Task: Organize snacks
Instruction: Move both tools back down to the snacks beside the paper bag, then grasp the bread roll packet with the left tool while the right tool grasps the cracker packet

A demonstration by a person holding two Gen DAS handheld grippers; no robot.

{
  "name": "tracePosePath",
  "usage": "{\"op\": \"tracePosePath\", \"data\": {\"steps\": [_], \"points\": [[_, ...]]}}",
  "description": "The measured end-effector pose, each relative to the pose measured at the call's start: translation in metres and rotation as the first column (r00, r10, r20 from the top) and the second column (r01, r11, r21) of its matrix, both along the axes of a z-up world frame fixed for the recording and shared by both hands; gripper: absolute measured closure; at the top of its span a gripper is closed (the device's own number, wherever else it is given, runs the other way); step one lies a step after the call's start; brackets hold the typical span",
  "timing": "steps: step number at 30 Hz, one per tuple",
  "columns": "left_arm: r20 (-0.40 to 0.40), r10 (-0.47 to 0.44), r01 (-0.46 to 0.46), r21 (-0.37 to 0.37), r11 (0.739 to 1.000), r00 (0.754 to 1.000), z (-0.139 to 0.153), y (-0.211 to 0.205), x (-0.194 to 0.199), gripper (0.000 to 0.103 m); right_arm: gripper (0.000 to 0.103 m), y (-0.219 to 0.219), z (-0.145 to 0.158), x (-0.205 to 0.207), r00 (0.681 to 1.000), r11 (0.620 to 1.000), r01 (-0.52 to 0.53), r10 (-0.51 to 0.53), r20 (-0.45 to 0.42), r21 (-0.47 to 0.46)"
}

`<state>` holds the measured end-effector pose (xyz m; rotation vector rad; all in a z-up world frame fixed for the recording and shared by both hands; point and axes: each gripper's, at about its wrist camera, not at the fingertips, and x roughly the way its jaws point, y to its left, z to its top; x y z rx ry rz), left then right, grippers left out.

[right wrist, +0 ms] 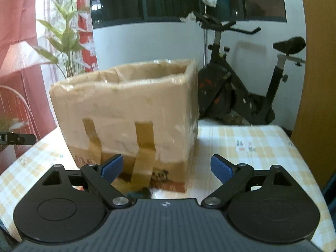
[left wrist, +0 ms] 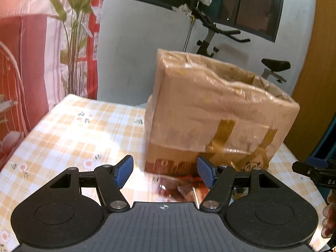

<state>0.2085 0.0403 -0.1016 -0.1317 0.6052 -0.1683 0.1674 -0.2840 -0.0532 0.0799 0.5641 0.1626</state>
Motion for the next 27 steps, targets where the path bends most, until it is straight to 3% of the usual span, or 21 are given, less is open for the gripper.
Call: {"op": "tracePosePath", "data": {"steps": [11,19,24,27], "points": [[-0.060,-0.027,0.026,-0.009,1.000,0.998,-0.023,-0.007,-0.002,0.033,0.012,0.010,-0.039,0.002,0.989,1.000,-0.022,0.020,-0.148,-0.013],[-0.095,-0.034,0.033,-0.009,0.999,0.995,-0.036,-0.009,-0.002,0.033,0.024,0.027,-0.075,-0.004,0.939,0.993,-0.101,0.074,-0.335,-0.064],[-0.104,-0.041,0.040,-0.007,0.999,0.994,-0.037,-0.012,-0.002,0.033,0.027,0.026,-0.087,-0.002,0.919,0.995,-0.097,0.085,-0.386,-0.013],[-0.111,-0.041,0.041,-0.007,0.999,0.993,-0.038,-0.013,-0.002,0.033,0.028,0.029,-0.091,0.001,0.920,0.994,-0.103,0.084,-0.383,-0.028]]}}
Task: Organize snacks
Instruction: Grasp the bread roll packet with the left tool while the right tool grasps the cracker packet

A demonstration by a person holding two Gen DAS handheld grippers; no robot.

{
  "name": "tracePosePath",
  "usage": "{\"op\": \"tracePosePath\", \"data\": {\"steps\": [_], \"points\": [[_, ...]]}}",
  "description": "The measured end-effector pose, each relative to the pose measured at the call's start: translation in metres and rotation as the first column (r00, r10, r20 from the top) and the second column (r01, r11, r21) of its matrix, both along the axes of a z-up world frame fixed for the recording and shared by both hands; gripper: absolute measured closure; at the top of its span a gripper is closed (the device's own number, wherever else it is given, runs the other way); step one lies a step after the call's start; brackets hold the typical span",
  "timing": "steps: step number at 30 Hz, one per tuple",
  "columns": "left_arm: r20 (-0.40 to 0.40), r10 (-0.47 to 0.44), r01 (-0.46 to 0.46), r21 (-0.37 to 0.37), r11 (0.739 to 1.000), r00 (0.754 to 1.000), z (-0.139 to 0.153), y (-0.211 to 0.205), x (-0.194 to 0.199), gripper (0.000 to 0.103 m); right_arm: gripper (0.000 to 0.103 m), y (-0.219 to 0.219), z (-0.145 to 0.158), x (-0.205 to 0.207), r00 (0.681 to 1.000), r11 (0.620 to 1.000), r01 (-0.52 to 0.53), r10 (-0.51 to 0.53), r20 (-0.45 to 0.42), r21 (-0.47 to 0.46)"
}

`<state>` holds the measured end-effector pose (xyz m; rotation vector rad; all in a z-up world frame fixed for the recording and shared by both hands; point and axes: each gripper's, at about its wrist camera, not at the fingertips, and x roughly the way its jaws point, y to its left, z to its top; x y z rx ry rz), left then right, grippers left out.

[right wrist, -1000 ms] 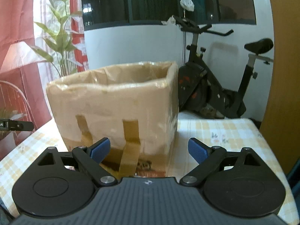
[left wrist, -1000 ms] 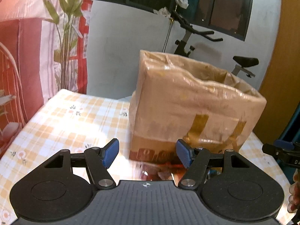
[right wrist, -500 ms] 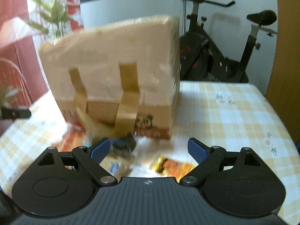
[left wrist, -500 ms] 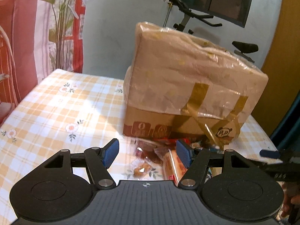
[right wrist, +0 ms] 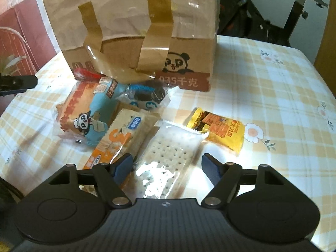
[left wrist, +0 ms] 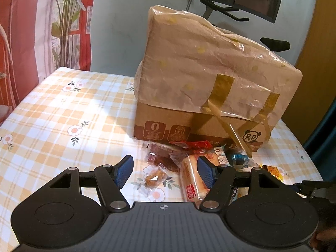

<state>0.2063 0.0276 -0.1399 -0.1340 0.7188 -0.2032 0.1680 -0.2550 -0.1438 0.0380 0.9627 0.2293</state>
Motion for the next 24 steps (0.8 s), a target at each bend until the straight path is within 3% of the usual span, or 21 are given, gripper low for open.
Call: {"op": "tracePosePath", "data": {"steps": [3,8,18,24], "points": [[-0.009,0.001,-0.001,-0.003,1.000,1.000,-0.001,0.000,0.000,0.033,0.037,0.003,-0.001,0.002,1.000,1.000,-0.018,0.019,0.021,-0.024],[-0.020,0.002,-0.003,-0.008,1.000,1.000,-0.001,-0.002,0.004,0.033,0.041,-0.003,-0.001,0.009,0.999,0.999,-0.013,0.015,0.052,-0.051],[-0.048,-0.032,0.032,-0.002,0.999,0.998,-0.007,-0.022,0.019,0.033,0.042,-0.018,-0.005,0.006,0.997,1.000,0.024,-0.022,0.078,-0.020],[-0.094,-0.062,0.061,-0.014,0.998,0.994,-0.016,-0.038,0.031,0.026,0.042,-0.017,-0.006,0.004,0.996,1.000,0.028,-0.027,0.081,-0.011]]}}
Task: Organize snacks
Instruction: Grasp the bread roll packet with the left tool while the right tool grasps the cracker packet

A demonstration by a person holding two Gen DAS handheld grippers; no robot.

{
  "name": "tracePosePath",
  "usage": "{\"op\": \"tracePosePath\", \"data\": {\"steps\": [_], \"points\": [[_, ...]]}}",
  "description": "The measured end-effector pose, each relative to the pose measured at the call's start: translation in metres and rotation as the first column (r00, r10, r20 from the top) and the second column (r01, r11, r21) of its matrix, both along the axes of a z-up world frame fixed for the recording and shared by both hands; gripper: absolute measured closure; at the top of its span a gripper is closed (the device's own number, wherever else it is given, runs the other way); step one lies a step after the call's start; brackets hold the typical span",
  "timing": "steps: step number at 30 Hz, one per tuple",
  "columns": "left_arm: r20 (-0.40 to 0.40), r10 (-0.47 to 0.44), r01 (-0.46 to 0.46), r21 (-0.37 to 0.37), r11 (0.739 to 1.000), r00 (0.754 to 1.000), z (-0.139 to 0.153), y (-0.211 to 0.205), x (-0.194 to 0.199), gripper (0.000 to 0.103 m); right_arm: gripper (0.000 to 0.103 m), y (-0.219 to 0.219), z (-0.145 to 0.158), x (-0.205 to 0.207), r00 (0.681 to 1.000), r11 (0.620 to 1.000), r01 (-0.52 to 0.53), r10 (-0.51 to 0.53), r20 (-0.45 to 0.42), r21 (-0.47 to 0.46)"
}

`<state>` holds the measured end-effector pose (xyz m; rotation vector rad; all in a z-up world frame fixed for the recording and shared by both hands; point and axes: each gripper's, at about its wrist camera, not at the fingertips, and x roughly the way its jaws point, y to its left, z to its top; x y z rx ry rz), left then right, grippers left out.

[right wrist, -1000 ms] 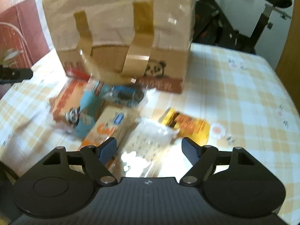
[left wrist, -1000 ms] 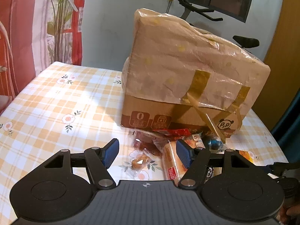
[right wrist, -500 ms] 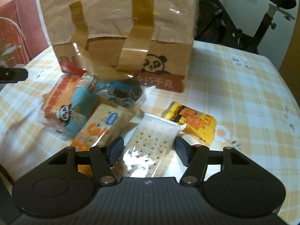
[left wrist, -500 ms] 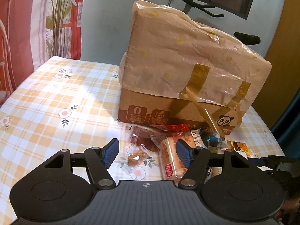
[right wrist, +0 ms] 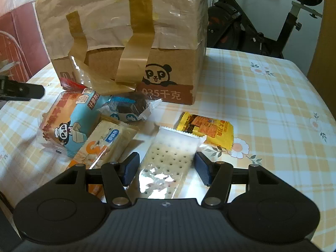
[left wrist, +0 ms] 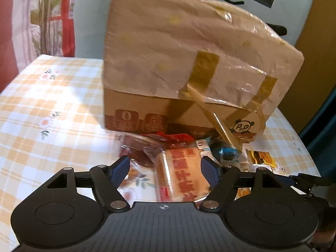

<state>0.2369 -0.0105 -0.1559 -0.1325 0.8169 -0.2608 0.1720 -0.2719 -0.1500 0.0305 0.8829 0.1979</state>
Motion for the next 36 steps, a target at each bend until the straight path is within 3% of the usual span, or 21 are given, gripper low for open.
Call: {"op": "tracePosePath", "data": {"steps": [4,10,25,27,28,36], "points": [[-0.034,-0.031,0.031,-0.005,1.000,0.999,-0.006,-0.018,0.011,0.025,0.042,0.001,0.000,-0.001,1.000,1.000,0.002,-0.002,0.004,0.002],[-0.081,-0.040,0.044,0.048,0.998,0.996,-0.025,-0.041,0.025,0.016,0.042,0.001,-0.001,-0.002,1.000,1.000,0.005,-0.005,0.005,0.006],[-0.064,-0.065,0.071,0.084,0.994,0.996,-0.042,-0.052,0.018,0.013,0.042,0.007,-0.001,-0.003,1.000,1.000,-0.002,0.002,0.008,-0.029],[-0.020,-0.065,0.068,0.137,0.988,0.998,-0.042,-0.055,0.013,0.020,0.042,0.008,-0.001,-0.004,1.000,0.999,-0.007,0.007,0.010,-0.034],[-0.011,-0.067,0.067,0.132,0.989,0.998,-0.042,-0.054,0.012,0.024,0.042,0.008,-0.001,-0.004,1.000,0.999,-0.010,0.010,0.012,-0.039],[0.020,-0.033,0.032,0.074,0.997,0.999,-0.036,-0.034,-0.007,0.028,0.041,0.011,-0.002,-0.006,1.000,0.998,-0.017,0.018,0.016,-0.059]]}}
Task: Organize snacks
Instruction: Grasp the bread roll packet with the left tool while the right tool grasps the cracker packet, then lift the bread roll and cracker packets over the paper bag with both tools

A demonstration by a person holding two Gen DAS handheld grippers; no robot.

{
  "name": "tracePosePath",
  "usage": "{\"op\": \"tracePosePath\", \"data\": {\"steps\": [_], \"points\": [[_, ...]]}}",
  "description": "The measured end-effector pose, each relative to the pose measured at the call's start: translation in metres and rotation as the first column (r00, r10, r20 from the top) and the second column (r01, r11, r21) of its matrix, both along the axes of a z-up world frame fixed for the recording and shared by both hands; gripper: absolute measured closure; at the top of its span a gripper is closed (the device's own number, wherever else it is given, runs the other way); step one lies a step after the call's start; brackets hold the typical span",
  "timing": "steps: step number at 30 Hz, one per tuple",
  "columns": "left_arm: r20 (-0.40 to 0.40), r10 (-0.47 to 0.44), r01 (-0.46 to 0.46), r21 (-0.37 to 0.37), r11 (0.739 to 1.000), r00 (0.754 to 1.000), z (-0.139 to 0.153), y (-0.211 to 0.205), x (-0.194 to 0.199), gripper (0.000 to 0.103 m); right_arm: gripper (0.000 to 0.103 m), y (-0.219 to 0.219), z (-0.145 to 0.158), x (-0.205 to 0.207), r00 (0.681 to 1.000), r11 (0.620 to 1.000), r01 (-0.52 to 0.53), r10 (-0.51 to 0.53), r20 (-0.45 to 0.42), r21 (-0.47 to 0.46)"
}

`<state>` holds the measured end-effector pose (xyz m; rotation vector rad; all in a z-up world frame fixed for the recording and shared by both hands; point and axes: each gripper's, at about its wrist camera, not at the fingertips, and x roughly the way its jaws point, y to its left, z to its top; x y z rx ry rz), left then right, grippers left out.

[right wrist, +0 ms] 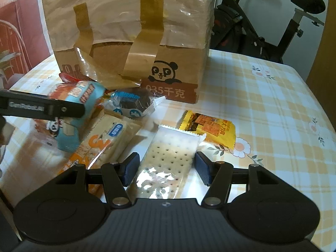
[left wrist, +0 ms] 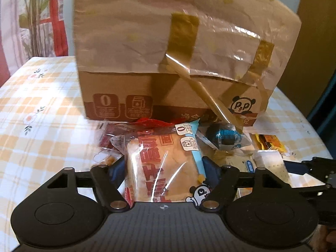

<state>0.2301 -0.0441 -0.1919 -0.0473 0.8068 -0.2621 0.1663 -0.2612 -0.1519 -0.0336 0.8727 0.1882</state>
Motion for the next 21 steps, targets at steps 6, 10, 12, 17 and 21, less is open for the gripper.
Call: {"op": "tracePosePath", "data": {"steps": [6,10,12,17,21], "points": [[0.016,0.043,-0.042,-0.053,0.998,0.999,0.011,0.025,-0.016,0.028,0.044,-0.001,0.000,-0.001,1.000,1.000,0.002,-0.002,0.006,-0.001],[0.039,0.090,-0.088,-0.061,0.994,0.995,0.023,0.040,-0.023,0.028,0.046,-0.006,0.004,-0.005,1.000,0.999,0.016,-0.017,0.004,0.036],[0.056,0.103,-0.100,-0.065,0.993,0.993,0.029,0.044,-0.025,0.028,0.046,-0.007,0.007,-0.007,1.000,0.999,0.024,-0.025,0.015,0.043],[0.089,0.102,-0.098,-0.051,0.994,0.991,0.037,0.041,-0.027,0.028,0.046,-0.011,0.019,-0.010,0.998,0.999,0.040,-0.042,0.055,0.037],[0.116,0.113,-0.109,-0.045,0.993,0.987,0.043,0.043,-0.030,0.028,0.046,-0.017,0.031,-0.011,0.994,0.998,0.053,-0.057,0.093,0.045]]}}
